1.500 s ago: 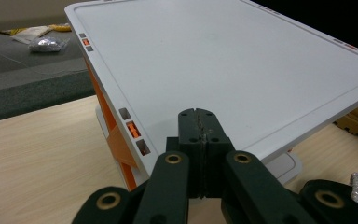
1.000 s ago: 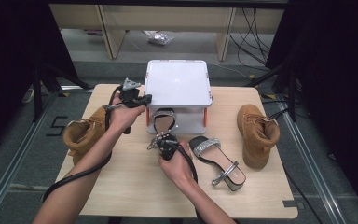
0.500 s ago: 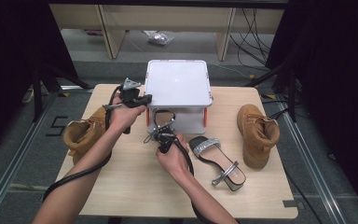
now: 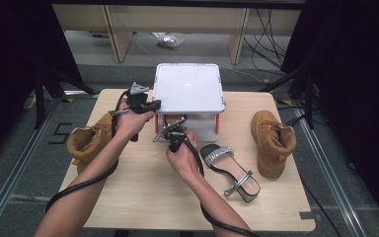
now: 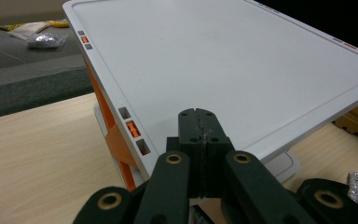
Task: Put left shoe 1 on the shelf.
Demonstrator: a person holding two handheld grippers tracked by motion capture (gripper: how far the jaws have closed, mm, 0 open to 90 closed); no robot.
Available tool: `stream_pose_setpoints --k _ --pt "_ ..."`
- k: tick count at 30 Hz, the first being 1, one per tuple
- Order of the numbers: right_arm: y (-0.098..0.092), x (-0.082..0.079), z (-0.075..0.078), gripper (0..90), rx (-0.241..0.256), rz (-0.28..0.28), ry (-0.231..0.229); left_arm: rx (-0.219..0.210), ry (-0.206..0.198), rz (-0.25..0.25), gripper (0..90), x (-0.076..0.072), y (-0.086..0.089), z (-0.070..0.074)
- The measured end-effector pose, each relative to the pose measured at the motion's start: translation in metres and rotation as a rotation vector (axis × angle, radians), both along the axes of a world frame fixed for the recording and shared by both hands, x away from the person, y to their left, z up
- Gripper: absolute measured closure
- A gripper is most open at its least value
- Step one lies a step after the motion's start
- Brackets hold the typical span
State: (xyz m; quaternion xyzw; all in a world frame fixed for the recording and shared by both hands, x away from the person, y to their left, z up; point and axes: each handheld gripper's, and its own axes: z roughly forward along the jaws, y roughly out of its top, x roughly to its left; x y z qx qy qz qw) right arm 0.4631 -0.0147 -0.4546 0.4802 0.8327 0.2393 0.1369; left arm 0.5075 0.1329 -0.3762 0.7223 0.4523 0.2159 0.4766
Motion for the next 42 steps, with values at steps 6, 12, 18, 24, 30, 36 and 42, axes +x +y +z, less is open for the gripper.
stream_pose_setpoints --k 6,12,18,24,30,36,42 --pt "-0.001 0.01 0.0 90.0 -0.003 0.005 -0.039 0.0 -0.001 -0.002 89.4 0.0 0.0 0.0" --pt "0.002 0.015 -0.001 90.0 0.003 0.003 -0.066 -0.002 0.0 -0.004 89.4 0.0 0.001 0.0" --pt "0.007 0.018 -0.006 88.3 0.021 0.019 -0.052 -0.002 0.002 -0.004 89.4 0.0 0.001 0.0" --pt "0.004 0.014 -0.009 86.5 0.044 0.042 -0.059 -0.005 0.001 -0.003 89.4 0.0 0.001 0.0" --pt "-0.012 0.008 -0.006 90.0 0.043 0.013 -0.069 0.001 0.002 -0.002 89.4 0.0 0.0 0.0" --pt "-0.01 0.011 -0.006 90.0 0.042 0.005 -0.089 0.001 0.002 -0.002 89.4 0.0 0.0 0.0" --pt "-0.004 0.015 -0.007 90.0 0.034 0.025 -0.099 -0.01 0.002 -0.002 89.5 0.0 0.001 0.0"
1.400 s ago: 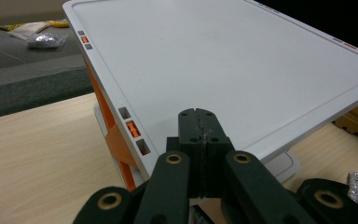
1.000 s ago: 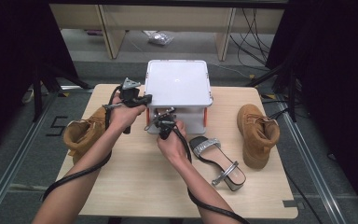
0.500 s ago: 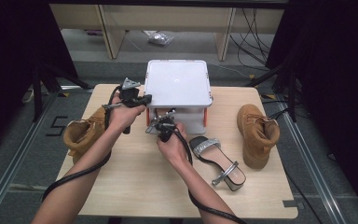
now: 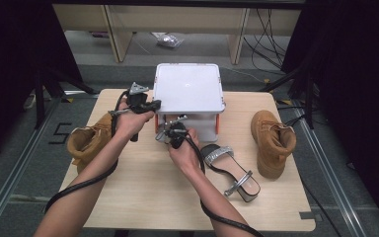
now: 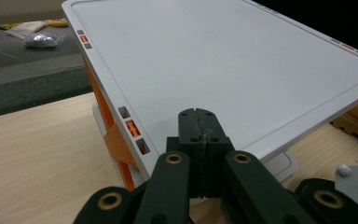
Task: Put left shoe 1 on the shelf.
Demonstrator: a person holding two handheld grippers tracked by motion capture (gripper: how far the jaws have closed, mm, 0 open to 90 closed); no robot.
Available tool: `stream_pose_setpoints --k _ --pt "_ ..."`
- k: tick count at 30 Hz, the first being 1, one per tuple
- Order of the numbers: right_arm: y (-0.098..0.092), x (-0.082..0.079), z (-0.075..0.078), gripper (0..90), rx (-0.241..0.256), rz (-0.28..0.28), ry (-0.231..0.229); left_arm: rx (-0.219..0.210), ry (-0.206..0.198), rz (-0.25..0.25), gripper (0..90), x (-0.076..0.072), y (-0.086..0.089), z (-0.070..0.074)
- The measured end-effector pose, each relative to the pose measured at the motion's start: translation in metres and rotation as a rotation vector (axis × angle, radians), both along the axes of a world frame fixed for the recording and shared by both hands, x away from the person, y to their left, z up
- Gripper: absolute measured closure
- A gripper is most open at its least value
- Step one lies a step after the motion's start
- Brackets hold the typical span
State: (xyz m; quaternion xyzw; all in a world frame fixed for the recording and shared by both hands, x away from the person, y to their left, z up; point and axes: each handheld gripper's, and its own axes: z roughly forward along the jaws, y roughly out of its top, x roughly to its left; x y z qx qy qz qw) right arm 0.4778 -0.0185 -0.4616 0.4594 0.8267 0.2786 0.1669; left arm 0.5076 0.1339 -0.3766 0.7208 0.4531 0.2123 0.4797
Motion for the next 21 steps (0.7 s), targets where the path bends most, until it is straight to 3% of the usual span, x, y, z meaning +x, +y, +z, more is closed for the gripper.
stream_pose_setpoints --k 7,21 --pt "0.01 0.008 -0.001 90.0 -0.006 0.011 -0.003 0.006 0.001 -0.003 89.4 0.0 0.0 0.0" --pt "0.01 0.02 -0.003 90.0 -0.018 -0.017 -0.028 0.004 0.001 -0.004 89.5 0.0 0.0 0.0"
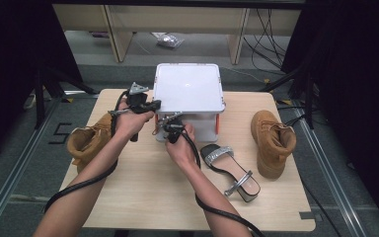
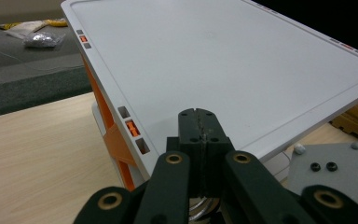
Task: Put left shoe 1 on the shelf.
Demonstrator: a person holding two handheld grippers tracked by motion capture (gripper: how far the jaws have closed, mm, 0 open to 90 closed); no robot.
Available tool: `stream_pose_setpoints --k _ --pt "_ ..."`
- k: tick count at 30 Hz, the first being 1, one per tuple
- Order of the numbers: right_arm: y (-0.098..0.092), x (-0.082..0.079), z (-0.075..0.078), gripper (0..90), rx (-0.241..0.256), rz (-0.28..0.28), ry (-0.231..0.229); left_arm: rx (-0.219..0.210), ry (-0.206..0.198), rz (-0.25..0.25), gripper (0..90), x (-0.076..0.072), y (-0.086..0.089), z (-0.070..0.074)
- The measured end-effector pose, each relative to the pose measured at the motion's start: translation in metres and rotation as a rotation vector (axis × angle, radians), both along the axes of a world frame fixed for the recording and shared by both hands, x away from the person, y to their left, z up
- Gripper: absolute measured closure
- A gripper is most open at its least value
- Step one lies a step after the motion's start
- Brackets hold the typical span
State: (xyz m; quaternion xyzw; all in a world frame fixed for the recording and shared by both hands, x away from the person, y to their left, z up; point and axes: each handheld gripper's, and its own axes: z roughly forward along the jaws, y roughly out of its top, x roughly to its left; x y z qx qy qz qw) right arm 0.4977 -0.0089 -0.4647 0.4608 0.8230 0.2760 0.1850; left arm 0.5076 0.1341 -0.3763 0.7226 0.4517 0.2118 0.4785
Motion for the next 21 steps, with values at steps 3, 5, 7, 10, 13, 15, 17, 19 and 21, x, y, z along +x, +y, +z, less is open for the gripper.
stream_pose_setpoints --k 3,5,7,10,13,15,17,19,21 --pt "0.001 0.0 0.0 90.0 -0.003 0.001 0.001 0.003 -0.001 0.0 89.5 0.0 0.0 0.0" --pt "0.001 0.0 0.0 89.0 -0.009 0.005 -0.004 -0.001 0.0 0.001 89.4 0.0 0.0 0.0" --pt "-0.001 -0.002 0.001 86.9 -0.01 0.008 -0.002 -0.006 0.0 0.002 89.4 0.0 0.0 0.0" --pt "-0.004 -0.007 0.004 85.0 -0.004 0.008 -0.005 -0.005 0.0 0.002 89.4 0.0 0.0 0.0" --pt "-0.014 -0.023 0.014 77.8 0.007 0.028 0.004 -0.005 -0.002 0.005 89.4 0.0 0.0 0.0" --pt "-0.023 -0.033 0.019 74.5 0.002 0.038 0.014 -0.003 -0.001 0.003 89.4 0.0 0.0 0.0" --pt "-0.034 -0.043 0.024 71.9 0.018 0.042 0.023 0.005 -0.002 0.004 89.4 0.0 0.0 0.0" --pt "-0.047 -0.053 0.028 69.7 0.012 0.033 0.037 0.006 0.0 0.004 89.4 0.0 0.0 0.0" --pt "-0.053 -0.055 0.03 68.9 0.013 0.04 0.044 0.006 -0.001 0.003 89.4 0.0 0.0 0.0"
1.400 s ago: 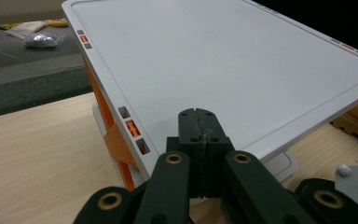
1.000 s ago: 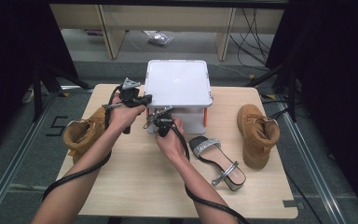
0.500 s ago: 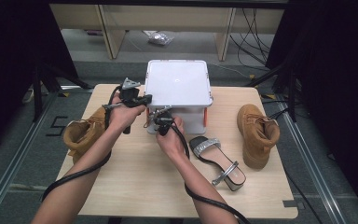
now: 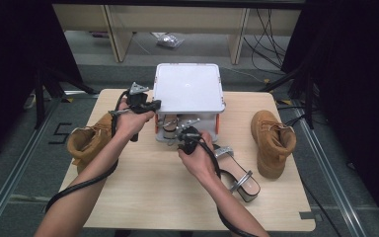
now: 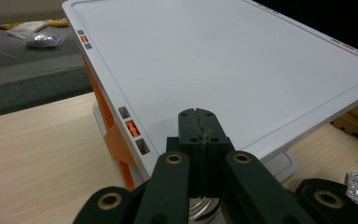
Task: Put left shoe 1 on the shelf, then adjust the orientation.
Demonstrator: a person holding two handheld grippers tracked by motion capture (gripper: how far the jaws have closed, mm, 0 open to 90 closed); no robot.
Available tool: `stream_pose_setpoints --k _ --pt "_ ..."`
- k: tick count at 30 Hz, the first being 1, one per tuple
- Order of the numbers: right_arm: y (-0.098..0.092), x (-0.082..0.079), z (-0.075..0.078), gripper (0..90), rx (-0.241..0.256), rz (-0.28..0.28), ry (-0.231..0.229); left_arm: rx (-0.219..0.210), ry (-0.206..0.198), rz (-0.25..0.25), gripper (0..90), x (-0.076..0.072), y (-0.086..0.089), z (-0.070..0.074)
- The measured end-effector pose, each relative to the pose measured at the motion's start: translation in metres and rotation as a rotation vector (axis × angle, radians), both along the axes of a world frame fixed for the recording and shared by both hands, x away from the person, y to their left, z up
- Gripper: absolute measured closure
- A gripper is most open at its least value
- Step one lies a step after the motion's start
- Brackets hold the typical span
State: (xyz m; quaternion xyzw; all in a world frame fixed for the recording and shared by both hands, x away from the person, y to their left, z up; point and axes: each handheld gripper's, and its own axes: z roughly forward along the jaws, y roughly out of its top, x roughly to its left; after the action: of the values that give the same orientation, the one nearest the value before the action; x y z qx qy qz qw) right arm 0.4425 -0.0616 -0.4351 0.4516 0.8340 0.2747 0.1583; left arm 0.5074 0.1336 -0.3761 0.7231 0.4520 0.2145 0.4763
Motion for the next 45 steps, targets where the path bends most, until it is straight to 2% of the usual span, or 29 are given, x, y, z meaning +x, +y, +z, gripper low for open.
stream_pose_setpoints --k 2,3,4,5,6,9,10,13,14,21,23,24,26,27,36,38,39,44,45 --pt "-0.019 -0.01 0.005 67.2 -0.001 -0.009 0.014 0.0 -0.003 0.001 89.4 0.0 0.0 0.0" --pt "-0.019 -0.01 0.005 67.2 -0.001 -0.009 0.014 -0.001 -0.003 0.003 89.4 0.0 0.0 0.0" --pt "-0.031 -0.015 0.006 66.1 -0.005 -0.022 0.021 -0.006 -0.004 0.003 89.4 0.0 0.0 -0.001" --pt "-0.031 -0.015 0.006 66.1 -0.005 -0.022 0.021 -0.007 -0.005 0.003 89.4 0.0 0.0 -0.001" --pt "-0.041 -0.018 0.006 65.2 -0.004 -0.025 0.034 -0.003 -0.006 0.004 89.4 -0.001 0.0 -0.001" --pt "-0.05 -0.021 0.003 64.0 0.013 -0.039 0.054 0.007 -0.007 0.005 89.4 -0.001 -0.001 0.0" --pt "-0.06 -0.024 0.002 64.0 0.0 -0.041 0.059 0.002 -0.006 0.004 89.4 -0.001 -0.001 0.0" --pt "-0.066 -0.025 0.001 63.8 0.011 -0.057 0.064 -0.005 -0.008 0.006 89.4 -0.001 -0.001 -0.001" --pt "-0.074 -0.028 0.002 63.1 0.013 -0.061 0.078 -0.006 -0.006 0.006 89.4 -0.001 0.0 -0.001" --pt "-0.096 -0.028 0.004 61.3 0.008 -0.09 0.089 -0.007 0.001 0.01 89.4 -0.001 0.0 0.0" --pt "-0.1 -0.028 0.004 60.9 0.014 -0.094 0.098 -0.01 0.002 0.008 89.4 0.0 0.0 0.0" --pt "-0.102 -0.029 0.005 60.7 0.014 -0.107 0.117 -0.007 0.004 0.011 89.4 -0.001 0.0 0.0" --pt "-0.108 -0.029 0.005 59.1 -0.004 -0.097 0.13 -0.002 0.003 0.01 89.4 -0.001 -0.001 0.0" --pt "-0.111 -0.03 0.006 56.8 -0.011 -0.097 0.16 -0.003 0.004 0.012 89.4 -0.001 -0.001 0.0" --pt "-0.126 -0.035 0.009 53.4 -0.051 -0.087 0.2 -0.012 0.004 0.013 89.4 -0.001 -0.001 0.0" --pt "-0.133 -0.038 0.008 50.6 -0.077 -0.076 0.202 -0.012 0.005 0.011 89.4 0.0 -0.001 0.0" --pt "-0.136 -0.041 0.008 50.3 -0.08 -0.088 0.215 -0.017 -0.003 0.01 89.4 0.0 0.0 -0.001" --pt "-0.144 -0.045 0.007 48.2 -0.107 -0.07 0.213 -0.018 0.008 0.011 89.4 0.0 0.0 0.0" --pt "-0.145 -0.046 0.009 47.7 -0.11 -0.082 0.222 -0.015 0.007 0.009 89.4 0.0 0.0 0.0"
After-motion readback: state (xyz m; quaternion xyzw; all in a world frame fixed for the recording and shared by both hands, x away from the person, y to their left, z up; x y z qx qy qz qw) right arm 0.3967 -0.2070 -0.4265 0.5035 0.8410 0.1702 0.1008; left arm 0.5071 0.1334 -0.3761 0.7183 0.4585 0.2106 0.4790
